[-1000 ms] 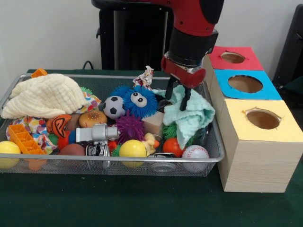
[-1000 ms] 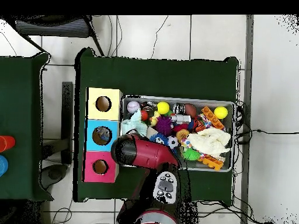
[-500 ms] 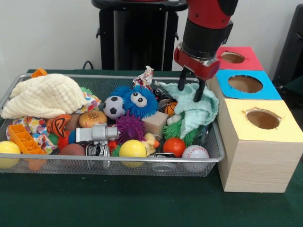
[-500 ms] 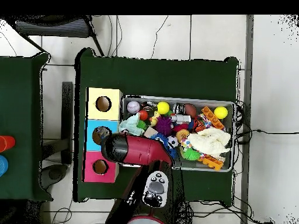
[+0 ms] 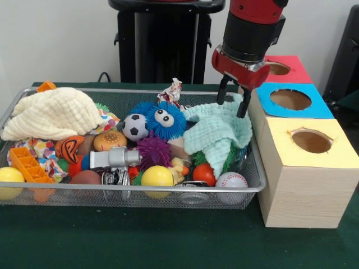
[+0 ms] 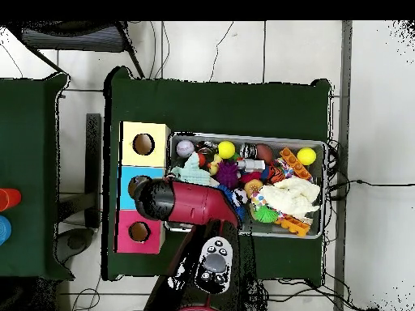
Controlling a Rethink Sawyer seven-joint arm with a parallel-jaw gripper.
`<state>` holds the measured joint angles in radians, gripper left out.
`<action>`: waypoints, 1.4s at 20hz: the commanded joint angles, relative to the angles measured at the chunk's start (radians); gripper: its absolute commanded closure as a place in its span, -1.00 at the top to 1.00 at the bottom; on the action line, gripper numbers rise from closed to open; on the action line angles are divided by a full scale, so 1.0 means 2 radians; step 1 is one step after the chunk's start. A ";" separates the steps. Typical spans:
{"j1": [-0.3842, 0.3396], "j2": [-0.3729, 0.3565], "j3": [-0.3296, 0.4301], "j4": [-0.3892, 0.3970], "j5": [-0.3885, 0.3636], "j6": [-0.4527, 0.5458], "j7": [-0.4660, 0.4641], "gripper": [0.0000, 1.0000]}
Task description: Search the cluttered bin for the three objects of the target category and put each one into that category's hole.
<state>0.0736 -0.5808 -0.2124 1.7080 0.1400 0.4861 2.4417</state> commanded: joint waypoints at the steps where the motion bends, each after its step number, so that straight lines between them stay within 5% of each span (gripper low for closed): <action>1: -0.011 0.022 0.022 -0.009 -0.008 -0.012 0.038 1.00; 11: -0.011 0.083 0.035 0.001 0.000 -0.110 0.063 1.00; 22: 0.020 0.131 0.000 -0.026 0.009 -0.107 0.062 1.00; 23: 0.025 0.132 -0.007 -0.028 0.008 -0.102 0.061 -1.00; 28: 0.034 0.134 -0.022 -0.045 0.009 -0.065 0.055 -1.00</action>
<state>0.1342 -0.4000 -0.2621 1.6759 0.1408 0.2452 2.4417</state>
